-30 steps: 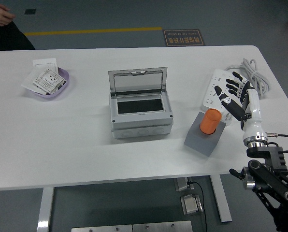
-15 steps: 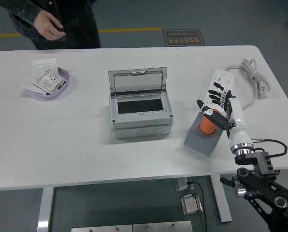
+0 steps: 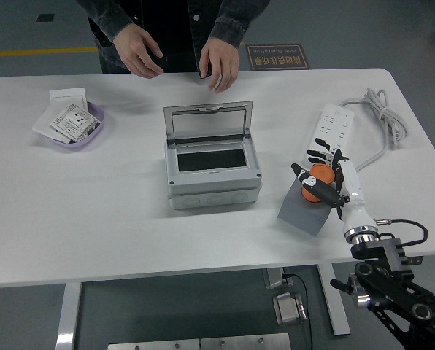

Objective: Pick up the cylinder from the cube,place it in the box,flap close box

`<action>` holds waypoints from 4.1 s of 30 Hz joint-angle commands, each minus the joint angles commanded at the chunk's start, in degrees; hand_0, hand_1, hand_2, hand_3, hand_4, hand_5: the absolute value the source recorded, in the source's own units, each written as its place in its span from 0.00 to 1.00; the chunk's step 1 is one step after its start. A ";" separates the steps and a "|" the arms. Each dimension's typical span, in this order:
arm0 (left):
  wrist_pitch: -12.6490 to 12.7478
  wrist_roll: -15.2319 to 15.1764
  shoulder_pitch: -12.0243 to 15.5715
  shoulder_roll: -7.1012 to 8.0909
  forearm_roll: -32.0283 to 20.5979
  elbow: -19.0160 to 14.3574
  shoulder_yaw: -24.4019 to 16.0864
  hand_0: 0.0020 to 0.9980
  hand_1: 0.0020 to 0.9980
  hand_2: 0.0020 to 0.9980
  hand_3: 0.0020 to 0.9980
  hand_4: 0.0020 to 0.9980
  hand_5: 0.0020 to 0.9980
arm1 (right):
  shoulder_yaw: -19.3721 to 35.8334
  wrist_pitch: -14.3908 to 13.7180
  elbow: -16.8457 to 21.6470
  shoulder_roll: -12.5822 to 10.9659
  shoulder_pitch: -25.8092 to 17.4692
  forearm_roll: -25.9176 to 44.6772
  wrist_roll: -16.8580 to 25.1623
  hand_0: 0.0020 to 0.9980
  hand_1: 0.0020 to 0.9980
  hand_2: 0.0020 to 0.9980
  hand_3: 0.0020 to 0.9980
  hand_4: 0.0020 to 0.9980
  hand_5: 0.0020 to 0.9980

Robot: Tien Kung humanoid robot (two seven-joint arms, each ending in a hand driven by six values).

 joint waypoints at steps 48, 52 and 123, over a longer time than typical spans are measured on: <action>1.94 -4.87 -0.44 0.22 -8.81 0.00 8.03 0.60 0.68 0.57 0.62 0.67 0.19 | -1.19 -2.33 1.61 -0.82 1.08 0.70 -0.50 0.63 0.59 0.55 0.49 0.01 0.00; 2.10 -5.33 -0.49 0.21 -9.48 0.00 8.57 0.59 0.68 0.57 0.62 0.68 0.20 | -0.75 -2.33 2.83 -1.13 1.60 -0.47 -1.03 0.52 0.44 0.42 0.34 0.02 0.00; -2.31 11.47 0.16 0.56 20.79 0.00 -18.90 0.60 0.70 0.62 0.63 0.71 0.26 | -48.19 4.15 -21.61 12.08 49.58 -31.39 -29.53 0.00 0.11 0.24 0.23 0.00 0.00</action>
